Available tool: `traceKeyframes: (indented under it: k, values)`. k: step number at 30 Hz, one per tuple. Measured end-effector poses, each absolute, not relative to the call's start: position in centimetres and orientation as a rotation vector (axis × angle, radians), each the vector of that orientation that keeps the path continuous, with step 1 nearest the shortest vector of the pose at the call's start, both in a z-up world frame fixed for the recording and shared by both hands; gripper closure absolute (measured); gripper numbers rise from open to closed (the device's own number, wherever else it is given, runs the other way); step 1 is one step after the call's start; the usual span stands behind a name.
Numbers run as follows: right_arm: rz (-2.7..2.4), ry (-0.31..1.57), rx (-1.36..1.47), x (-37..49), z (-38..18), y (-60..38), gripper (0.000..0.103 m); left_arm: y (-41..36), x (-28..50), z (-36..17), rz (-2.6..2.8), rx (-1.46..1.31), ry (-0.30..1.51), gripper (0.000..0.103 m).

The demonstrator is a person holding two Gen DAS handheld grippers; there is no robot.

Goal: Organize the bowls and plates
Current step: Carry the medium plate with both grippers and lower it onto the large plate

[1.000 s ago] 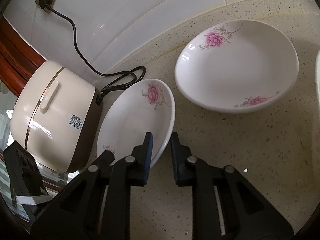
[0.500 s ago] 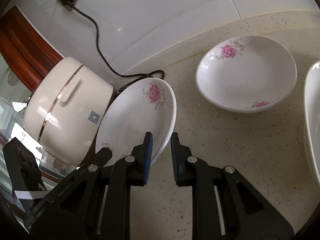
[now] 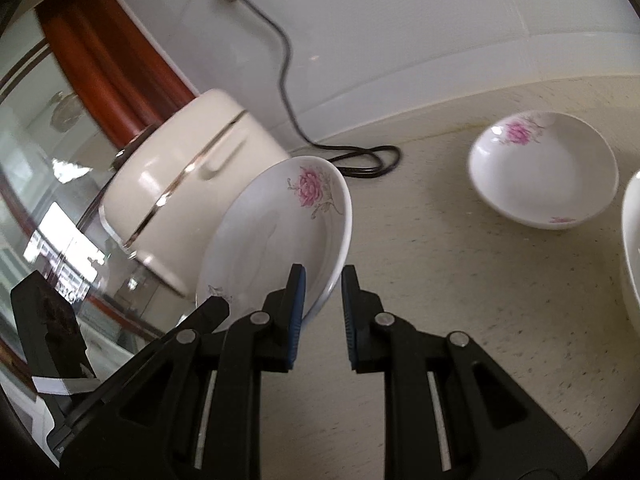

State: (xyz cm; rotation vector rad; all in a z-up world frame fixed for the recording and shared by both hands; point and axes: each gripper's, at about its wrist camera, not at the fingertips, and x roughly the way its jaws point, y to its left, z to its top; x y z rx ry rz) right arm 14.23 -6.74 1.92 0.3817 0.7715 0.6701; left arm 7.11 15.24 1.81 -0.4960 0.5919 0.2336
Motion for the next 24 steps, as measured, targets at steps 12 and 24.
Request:
traceKeyframes:
  k: [12,24]
  values:
    - [0.818,0.746,0.327,11.4,3.7,-4.1,0.081,16.4,1.7,3.6,0.298,-0.516,0.519,0.081]
    - [0.948,0.753,0.191,8.7,4.4,-0.1,0.079,19.3,-1.1,3.1,0.378,-0.555,0.495,0.081]
